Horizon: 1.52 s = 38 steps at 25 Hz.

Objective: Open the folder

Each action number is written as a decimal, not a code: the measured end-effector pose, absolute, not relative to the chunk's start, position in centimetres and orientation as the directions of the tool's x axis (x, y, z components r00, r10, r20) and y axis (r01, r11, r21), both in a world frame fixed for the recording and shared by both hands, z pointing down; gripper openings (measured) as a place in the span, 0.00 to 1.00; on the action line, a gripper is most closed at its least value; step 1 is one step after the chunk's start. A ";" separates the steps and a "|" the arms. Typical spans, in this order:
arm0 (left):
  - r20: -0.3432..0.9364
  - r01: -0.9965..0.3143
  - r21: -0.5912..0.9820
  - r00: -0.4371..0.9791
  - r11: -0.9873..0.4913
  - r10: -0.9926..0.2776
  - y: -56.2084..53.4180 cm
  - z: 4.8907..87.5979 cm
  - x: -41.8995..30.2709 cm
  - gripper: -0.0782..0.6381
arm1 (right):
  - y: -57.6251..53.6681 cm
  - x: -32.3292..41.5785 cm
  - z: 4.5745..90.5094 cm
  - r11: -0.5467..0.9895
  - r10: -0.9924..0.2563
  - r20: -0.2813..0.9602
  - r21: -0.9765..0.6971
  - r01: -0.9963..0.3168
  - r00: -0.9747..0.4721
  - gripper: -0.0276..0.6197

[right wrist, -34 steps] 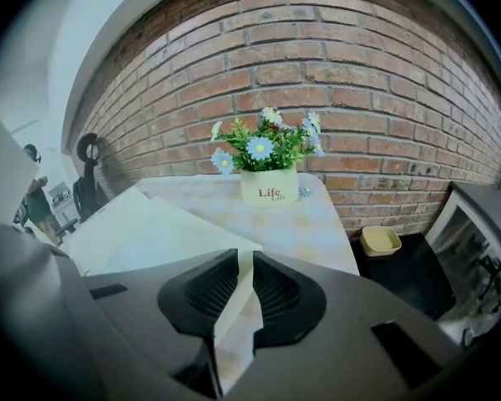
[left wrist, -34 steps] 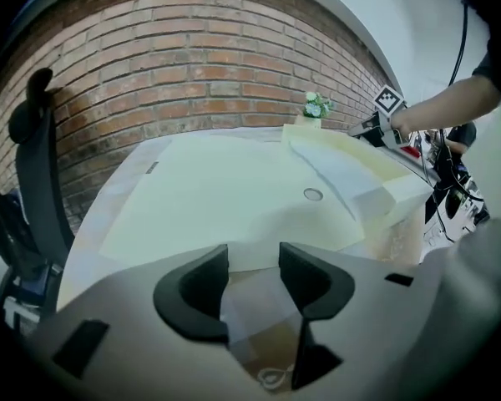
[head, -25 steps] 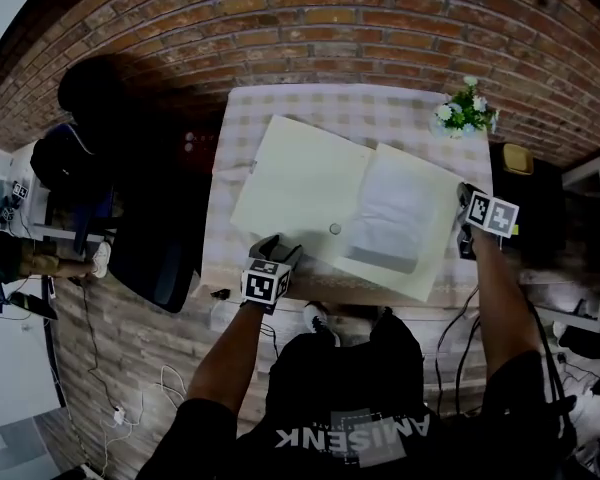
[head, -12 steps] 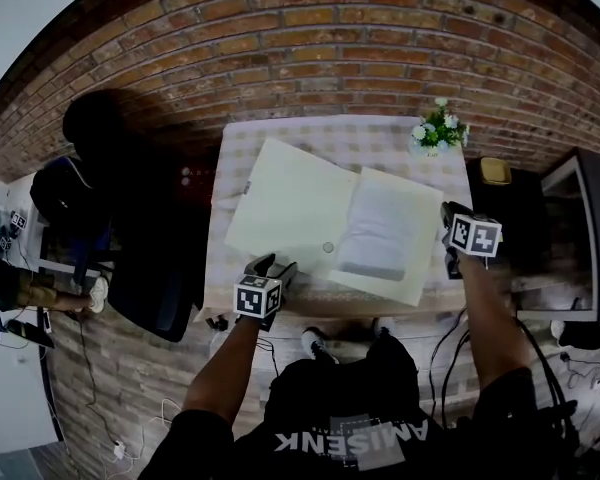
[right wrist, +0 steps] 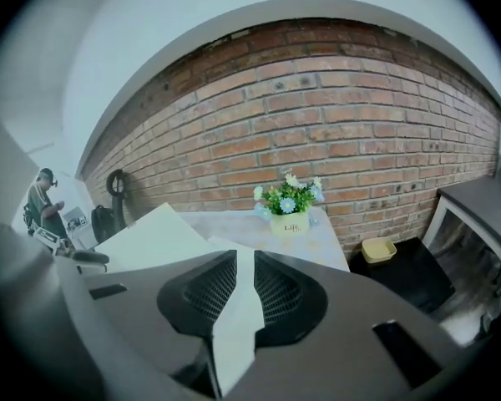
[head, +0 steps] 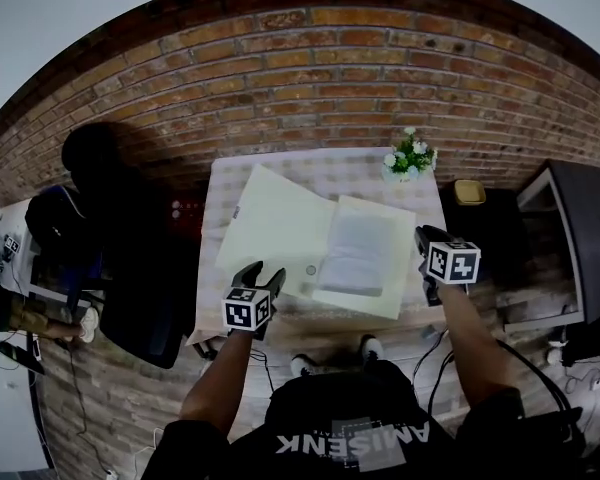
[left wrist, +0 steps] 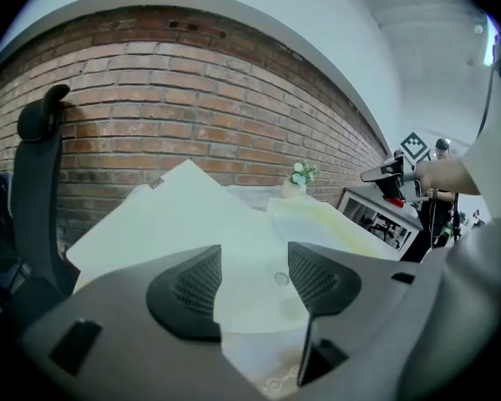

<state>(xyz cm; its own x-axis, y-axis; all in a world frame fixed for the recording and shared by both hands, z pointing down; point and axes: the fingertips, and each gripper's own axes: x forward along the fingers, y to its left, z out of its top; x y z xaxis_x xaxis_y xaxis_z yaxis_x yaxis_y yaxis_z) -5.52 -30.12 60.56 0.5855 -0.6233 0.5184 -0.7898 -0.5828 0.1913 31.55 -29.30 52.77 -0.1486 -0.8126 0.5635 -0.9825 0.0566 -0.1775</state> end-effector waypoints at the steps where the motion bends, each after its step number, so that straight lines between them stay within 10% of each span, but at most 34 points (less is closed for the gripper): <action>1: 0.507 -0.789 0.192 0.589 -0.584 -0.629 -30.2 59.9 -5.4 0.47 | -29.0 31.5 52.2 0.059 -0.818 0.556 -0.177 -0.982 -0.149 0.18; 38: 0.079 -0.769 0.107 0.638 -0.630 -0.766 -27.3 32.3 4.2 0.13 | -19.0 31.2 30.0 0.146 -0.977 0.150 -0.055 -0.988 -0.153 0.11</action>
